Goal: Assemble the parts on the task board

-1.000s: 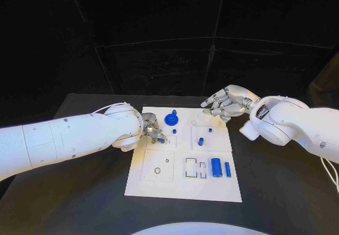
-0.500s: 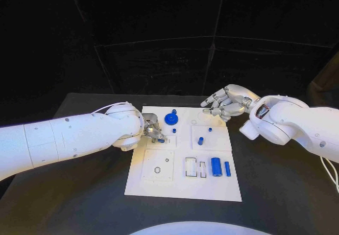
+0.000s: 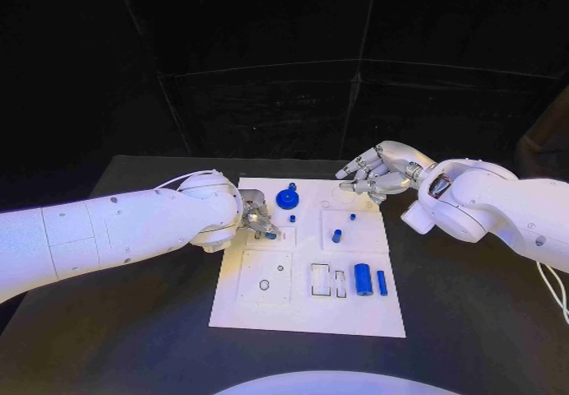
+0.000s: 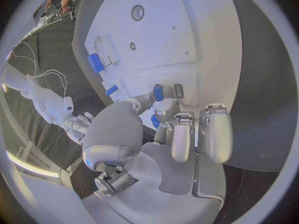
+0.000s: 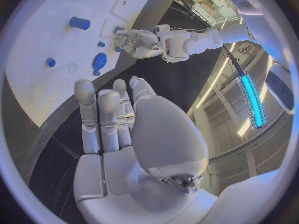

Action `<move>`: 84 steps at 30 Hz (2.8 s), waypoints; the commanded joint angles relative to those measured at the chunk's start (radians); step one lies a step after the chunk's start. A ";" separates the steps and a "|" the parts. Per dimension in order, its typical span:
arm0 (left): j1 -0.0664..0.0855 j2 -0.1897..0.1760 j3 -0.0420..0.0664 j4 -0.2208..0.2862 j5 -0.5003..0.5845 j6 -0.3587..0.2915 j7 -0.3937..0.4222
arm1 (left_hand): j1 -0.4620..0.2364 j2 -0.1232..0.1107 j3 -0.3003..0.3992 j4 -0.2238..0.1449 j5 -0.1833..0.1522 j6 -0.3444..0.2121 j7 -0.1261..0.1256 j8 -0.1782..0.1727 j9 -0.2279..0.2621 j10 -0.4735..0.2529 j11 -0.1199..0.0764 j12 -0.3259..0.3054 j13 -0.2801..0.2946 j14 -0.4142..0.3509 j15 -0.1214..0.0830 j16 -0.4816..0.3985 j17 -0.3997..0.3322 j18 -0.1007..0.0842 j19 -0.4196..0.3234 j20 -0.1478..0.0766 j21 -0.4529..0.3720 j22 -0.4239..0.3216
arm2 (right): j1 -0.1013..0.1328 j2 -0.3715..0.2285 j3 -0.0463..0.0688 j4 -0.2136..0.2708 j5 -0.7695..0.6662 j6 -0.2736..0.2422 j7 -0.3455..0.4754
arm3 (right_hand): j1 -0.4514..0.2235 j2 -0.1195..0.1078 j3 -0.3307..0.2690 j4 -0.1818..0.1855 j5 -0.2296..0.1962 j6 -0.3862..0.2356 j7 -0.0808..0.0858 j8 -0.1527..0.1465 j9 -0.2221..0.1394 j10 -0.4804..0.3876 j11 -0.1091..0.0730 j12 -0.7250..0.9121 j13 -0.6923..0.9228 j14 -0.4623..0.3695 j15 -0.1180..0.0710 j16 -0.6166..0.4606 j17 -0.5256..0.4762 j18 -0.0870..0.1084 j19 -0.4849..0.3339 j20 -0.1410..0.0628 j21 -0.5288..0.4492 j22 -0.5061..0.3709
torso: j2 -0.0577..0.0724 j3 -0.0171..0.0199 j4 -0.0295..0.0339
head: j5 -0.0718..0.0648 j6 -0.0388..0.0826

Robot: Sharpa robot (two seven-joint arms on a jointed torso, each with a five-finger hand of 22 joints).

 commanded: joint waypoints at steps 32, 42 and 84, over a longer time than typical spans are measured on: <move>-0.004 0.030 -0.004 -0.037 0.017 0.027 -0.010 | -0.146 -0.043 0.017 -0.047 -0.002 0.052 -0.032 0.017 0.000 0.030 -0.018 0.036 0.030 0.104 -0.017 0.003 0.263 -0.021 0.046 -0.014 0.020 0.073 | 0.002 0.012 0.001 -0.006 -0.002 0.009 0.010 | -0.010 -0.003 0.000 0.006 0.009 -0.007 -0.003 0.006 0.000 0.004 0.000 -0.005 -0.002 0.006 -0.002 -0.011 -0.005 0.012 0.002 -0.001 -0.009 -0.008 | 0.000 -0.0002 0.0004 | -0.005 -0.008; -0.004 0.032 -0.004 -0.037 0.017 0.019 -0.008 | -0.177 -0.060 -0.036 -0.019 -0.002 0.066 -0.034 0.016 -0.003 0.039 -0.021 0.047 0.042 0.104 -0.020 0.003 0.263 -0.023 0.048 -0.016 0.025 0.081 | 0.002 0.014 0.001 -0.008 -0.002 0.009 0.011 | -0.010 -0.003 0.000 0.007 0.009 -0.008 -0.003 0.005 0.000 0.003 0.000 -0.005 -0.003 0.005 -0.002 -0.014 -0.007 0.012 0.000 -0.001 -0.011 -0.011 | 0.000 -0.0005 0.0012 | -0.007 -0.009; 0.090 0.083 0.111 -0.314 0.060 0.272 0.019 | -0.082 -0.014 -0.479 0.124 -0.027 -0.001 0.002 -0.052 -0.053 -0.052 0.011 -0.064 -0.090 0.104 0.006 0.003 0.263 -0.011 0.027 0.005 -0.026 0.029 | 0.002 0.027 0.000 -0.032 -0.001 0.007 0.018 | -0.016 -0.007 -0.001 0.013 0.011 -0.012 -0.002 0.004 -0.001 -0.001 0.001 -0.007 -0.006 0.001 -0.001 -0.031 -0.020 0.015 -0.010 -0.001 -0.027 -0.029 | 0.005 -0.0034 -0.0017 | 0.000 0.018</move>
